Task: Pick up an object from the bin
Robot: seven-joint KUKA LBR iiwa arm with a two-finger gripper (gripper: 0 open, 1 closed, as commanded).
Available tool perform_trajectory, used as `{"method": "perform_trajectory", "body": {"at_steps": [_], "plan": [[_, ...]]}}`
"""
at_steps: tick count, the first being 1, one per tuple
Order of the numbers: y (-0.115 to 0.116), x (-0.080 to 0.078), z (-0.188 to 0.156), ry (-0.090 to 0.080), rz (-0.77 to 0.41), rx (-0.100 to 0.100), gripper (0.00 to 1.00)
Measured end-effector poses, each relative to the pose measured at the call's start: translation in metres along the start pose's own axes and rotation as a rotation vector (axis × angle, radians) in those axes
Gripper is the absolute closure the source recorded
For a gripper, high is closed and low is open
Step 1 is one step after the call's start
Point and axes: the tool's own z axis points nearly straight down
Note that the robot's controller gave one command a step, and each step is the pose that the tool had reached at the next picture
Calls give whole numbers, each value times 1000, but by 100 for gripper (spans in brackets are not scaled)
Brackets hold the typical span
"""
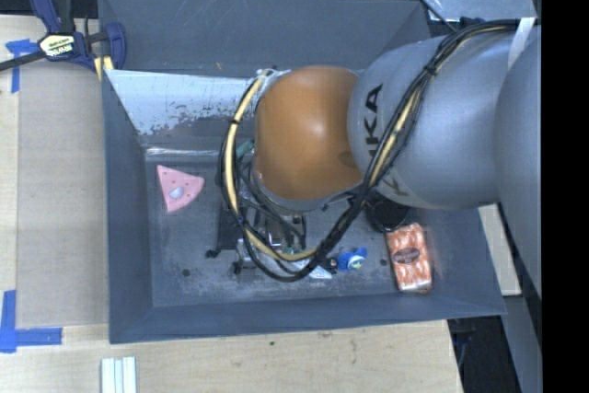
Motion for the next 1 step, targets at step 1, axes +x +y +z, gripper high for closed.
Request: {"method": "perform_trajectory", "body": {"at_steps": [1], "plan": [[-1, -2, -4, -8, 4, -2, 0]]}}
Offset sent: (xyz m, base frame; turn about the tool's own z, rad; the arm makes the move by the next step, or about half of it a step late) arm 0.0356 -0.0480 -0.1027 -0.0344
